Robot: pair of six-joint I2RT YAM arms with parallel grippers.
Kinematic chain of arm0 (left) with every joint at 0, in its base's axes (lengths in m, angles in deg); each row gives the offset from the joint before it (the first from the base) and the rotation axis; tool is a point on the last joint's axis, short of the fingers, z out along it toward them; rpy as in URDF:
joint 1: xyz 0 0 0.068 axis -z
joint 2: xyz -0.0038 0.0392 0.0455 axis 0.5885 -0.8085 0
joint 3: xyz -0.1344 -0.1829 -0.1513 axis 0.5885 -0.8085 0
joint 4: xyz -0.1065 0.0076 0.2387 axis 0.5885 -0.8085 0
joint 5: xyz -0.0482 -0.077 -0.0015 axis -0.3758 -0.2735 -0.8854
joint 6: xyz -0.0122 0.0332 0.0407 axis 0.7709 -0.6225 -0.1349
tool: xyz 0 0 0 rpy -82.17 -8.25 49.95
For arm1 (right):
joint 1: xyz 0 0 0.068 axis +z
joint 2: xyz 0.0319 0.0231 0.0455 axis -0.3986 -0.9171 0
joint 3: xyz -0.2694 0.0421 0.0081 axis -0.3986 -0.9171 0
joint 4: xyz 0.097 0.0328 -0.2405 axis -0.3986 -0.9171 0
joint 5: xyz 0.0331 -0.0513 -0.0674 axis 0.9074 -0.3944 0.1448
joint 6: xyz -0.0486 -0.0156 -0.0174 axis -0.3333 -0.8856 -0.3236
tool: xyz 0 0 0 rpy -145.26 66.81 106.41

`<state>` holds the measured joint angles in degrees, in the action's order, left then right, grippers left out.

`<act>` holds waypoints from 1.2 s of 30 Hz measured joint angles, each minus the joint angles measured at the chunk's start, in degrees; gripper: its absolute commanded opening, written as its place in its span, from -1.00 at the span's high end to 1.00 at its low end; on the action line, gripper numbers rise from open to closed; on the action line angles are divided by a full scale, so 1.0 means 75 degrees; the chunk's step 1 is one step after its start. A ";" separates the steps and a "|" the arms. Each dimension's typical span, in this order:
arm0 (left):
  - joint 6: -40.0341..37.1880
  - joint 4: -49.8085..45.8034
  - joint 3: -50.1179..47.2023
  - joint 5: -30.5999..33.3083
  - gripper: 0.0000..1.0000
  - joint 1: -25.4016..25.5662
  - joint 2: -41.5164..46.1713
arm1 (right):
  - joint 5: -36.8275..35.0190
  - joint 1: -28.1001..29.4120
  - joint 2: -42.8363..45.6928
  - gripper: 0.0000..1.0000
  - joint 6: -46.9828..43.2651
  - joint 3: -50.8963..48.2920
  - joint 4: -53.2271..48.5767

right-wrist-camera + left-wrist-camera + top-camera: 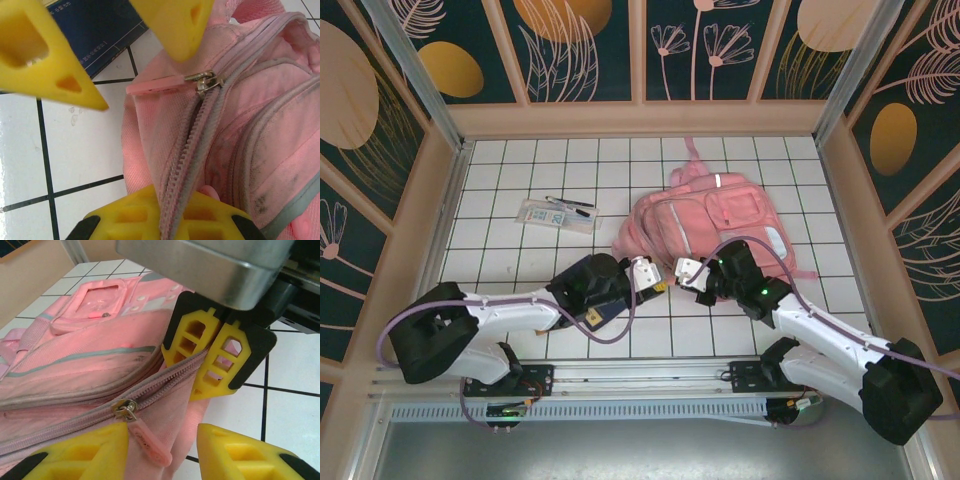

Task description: Pack books, pencil case, and school supplies into a backpack

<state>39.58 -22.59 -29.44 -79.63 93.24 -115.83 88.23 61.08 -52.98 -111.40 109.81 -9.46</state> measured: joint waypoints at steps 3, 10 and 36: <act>0.0154 0.0370 -0.0035 0.0277 0.32 0.0038 -0.0216 | 0.0020 -0.0009 0.0000 1.00 0.0064 -0.0009 0.0038; 0.0481 0.0734 -0.0050 0.1052 0.53 0.0085 -0.0495 | 0.0023 -0.0015 0.0052 1.00 0.0131 -0.0178 0.0283; 0.0542 0.0796 -0.0455 0.0895 0.27 0.0105 -0.0472 | 0.0020 -0.0073 0.0379 1.00 0.0105 -0.0487 0.0501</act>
<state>43.65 -16.62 -32.85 -72.92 94.02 -119.37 88.38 60.53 -50.14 -110.61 106.16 -5.70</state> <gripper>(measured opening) 0.368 0.066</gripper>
